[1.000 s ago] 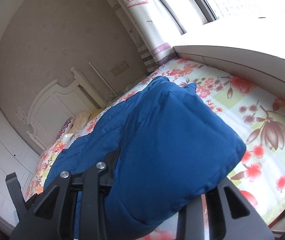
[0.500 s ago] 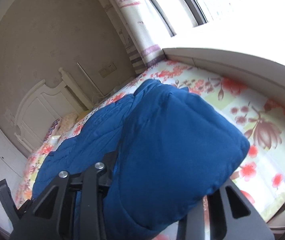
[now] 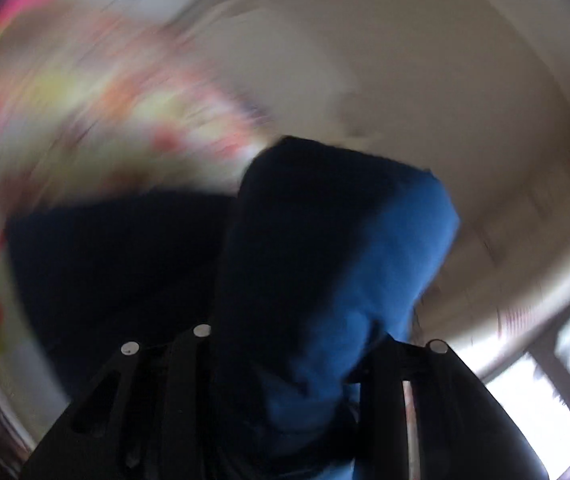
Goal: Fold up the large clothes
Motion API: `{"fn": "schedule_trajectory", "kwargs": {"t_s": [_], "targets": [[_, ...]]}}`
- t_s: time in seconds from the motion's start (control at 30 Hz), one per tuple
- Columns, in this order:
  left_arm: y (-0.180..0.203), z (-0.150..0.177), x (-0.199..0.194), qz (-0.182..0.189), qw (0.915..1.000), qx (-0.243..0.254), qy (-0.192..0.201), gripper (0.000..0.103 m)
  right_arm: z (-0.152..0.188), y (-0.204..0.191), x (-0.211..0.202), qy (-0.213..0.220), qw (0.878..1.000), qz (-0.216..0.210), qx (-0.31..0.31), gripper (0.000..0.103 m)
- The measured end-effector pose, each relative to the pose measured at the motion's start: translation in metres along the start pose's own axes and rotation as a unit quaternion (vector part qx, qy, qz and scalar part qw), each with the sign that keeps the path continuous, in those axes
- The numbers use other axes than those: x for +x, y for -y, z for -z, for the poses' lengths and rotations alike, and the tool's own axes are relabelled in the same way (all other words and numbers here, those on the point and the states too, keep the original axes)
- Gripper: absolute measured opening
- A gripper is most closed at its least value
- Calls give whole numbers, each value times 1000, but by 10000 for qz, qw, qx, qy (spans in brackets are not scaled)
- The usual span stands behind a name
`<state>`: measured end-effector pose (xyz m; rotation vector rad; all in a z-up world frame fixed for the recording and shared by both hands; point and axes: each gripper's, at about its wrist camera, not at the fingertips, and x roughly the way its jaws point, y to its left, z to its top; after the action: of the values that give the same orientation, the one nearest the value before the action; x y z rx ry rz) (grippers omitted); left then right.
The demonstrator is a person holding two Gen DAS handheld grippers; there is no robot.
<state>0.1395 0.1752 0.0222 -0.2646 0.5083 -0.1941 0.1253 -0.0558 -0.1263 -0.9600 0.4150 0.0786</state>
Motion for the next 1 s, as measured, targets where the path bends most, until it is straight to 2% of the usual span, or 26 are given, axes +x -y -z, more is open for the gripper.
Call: {"fn": "schedule_trajectory", "kwargs": {"t_s": [0.03, 0.07, 0.13, 0.23, 0.3, 0.37, 0.4, 0.43, 0.47, 0.53, 0.57, 0.6, 0.67, 0.7, 0.73, 0.8, 0.87, 0.9, 0.93, 1.0], "targets": [[-2, -1, -1, -52, 10000, 22, -25, 99, 1, -35, 4, 113, 9979, 243, -583, 27], [-1, -2, 0, -75, 9999, 62, -84, 99, 3, -58, 6, 331, 9932, 649, -907, 26], [15, -4, 12, -23, 9991, 298, -310, 99, 2, -47, 7, 246, 9979, 355, -491, 26], [61, -11, 40, 415, 9937, 840, -614, 99, 9, -40, 8, 288, 9980, 310, -478, 27], [110, -22, 66, 945, 9827, 1319, -896, 99, 12, -47, 8, 361, 9966, 444, -600, 27], [152, -26, 93, 1232, 9693, 1736, -1231, 99, 13, -50, 10, 378, 9960, 520, -627, 27], [180, -24, 116, 1224, 9584, 2118, -1473, 99, 15, -49, 10, 400, 9960, 504, -615, 27], [193, -20, 132, 1147, 9513, 2375, -1598, 99, 16, -47, 10, 424, 9962, 481, -595, 28], [205, -13, 156, 926, 9425, 2701, -1739, 99, 17, -47, 8, 442, 9961, 473, -596, 30], [202, 4, 202, 364, 9339, 2947, -1992, 99, 20, -46, 1, 553, 9955, 463, -612, 36], [188, 12, 224, 337, 9346, 2861, -2087, 99, 17, -47, -5, 639, 9953, 410, -601, 42], [163, 17, 240, 758, 9428, 2401, -2186, 99, 21, -44, -13, 771, 9952, 256, -549, 46], [123, 23, 254, 1420, 9508, 1369, -2388, 99, 29, -33, -34, 1047, 9933, -342, -361, 61], [108, 27, 252, 1546, 9533, 1139, -2333, 99, 35, -22, -48, 1199, 9893, -826, -119, 63], [105, 29, 248, 1523, 9555, 1147, -2251, 99, 43, -5, -63, 1393, 9803, -1360, 326, 63], [100, 34, 240, 1501, 9601, 1141, -2064, 99, 56, 32, -76, 1610, 9556, -2131, 1245, 61], [101, 36, 237, 1505, 9624, 1109, -1969, 99, 66, 71, -77, 1766, 9355, -2256, 2070, 57], [101, 37, 237, 1505, 9634, 1107, -1923, 99, 69, 91, -71, 1740, 9266, -2153, 2544, 57], [102, 36, 237, 1503, 9638, 1108, -1902, 99, 71, 107, -60, 1628, 9202, -1961, 2971, 57], [103, 37, 237, 1521, 9647, 1102, -1847, 99, 71, 111, -40, 1327, 9146, -1815, 3360, 59]]}}
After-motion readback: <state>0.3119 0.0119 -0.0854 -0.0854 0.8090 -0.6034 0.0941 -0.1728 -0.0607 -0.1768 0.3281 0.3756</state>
